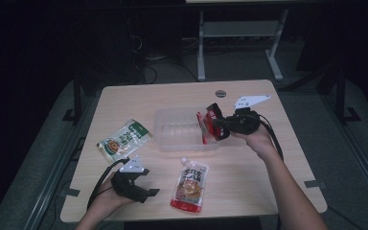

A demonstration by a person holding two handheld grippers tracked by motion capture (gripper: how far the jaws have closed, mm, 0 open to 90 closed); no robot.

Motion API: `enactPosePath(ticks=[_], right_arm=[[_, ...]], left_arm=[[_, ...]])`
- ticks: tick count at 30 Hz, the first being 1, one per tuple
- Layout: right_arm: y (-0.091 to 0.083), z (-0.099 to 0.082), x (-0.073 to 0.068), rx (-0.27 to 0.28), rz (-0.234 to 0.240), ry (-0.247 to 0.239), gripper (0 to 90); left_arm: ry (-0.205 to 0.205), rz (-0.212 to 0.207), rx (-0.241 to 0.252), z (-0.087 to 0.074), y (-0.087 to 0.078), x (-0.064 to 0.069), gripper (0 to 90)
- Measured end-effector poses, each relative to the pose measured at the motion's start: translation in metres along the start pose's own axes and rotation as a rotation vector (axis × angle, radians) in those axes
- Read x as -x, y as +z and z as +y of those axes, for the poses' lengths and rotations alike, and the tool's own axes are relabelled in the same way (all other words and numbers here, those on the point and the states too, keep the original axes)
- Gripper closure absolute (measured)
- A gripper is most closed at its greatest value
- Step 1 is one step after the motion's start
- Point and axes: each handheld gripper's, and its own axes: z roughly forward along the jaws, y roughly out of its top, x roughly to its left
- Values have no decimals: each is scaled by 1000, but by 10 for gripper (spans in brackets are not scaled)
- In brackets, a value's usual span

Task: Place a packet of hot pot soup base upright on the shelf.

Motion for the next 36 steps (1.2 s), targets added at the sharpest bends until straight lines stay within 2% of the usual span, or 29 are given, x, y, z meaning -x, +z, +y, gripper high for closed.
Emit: enactPosePath(ticks=[6, 10, 24, 26, 31, 36], right_arm=[[7, -2, 0, -22, -3, 1, 898], [11, -4, 1, -36, -14, 5, 898], [24, -9, 6, -62, -32, 29, 893], [27, -9, 6, -69, -42, 30, 888], [32, -10, 6, -77, -52, 33, 866], [31, -9, 6, -66, -60, 47, 797]], left_arm=[[-13, -1, 6, -1, 0, 0, 175], [-1, -1, -2, -1, 0, 0, 175], [-11, -8, -10, -2, 2, 1, 175], [-3, -8, -13, -1, 3, 0, 175], [-1, -11, -25, -2, 3, 1, 175], [-4, -13, -28, -2, 4, 1, 175]])
